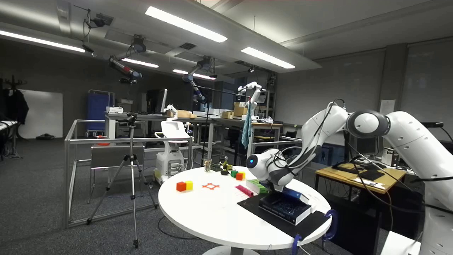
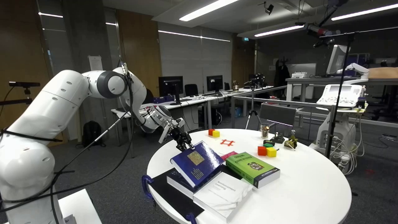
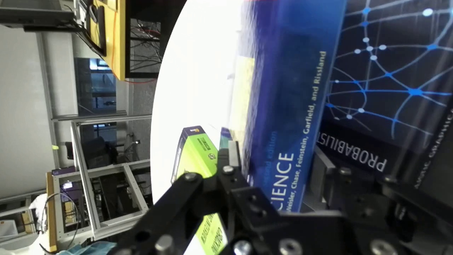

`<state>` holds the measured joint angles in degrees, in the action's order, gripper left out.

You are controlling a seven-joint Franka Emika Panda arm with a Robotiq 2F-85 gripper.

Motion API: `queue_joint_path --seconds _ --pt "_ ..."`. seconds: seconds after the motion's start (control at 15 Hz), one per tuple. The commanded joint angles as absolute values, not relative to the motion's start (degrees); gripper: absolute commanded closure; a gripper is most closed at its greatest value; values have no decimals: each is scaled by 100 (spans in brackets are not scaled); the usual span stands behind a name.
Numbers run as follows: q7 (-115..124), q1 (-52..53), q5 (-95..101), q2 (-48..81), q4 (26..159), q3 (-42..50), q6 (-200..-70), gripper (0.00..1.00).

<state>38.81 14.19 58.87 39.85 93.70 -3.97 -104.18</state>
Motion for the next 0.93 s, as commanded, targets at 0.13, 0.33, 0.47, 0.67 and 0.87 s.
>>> queue_joint_path --seconds 0.13,0.33,0.47,0.67,0.87 --pt "3055 1175 5622 3638 9642 -548 -11861 2" --pt "2677 1081 5363 3526 9754 -520 -12642 0" --pt "2408 1033 5131 3435 9843 -488 -13038 0" --pt "2055 974 4759 3292 9982 -447 -13476 2" --pt "1707 947 4388 3048 10219 -417 -13703 0"
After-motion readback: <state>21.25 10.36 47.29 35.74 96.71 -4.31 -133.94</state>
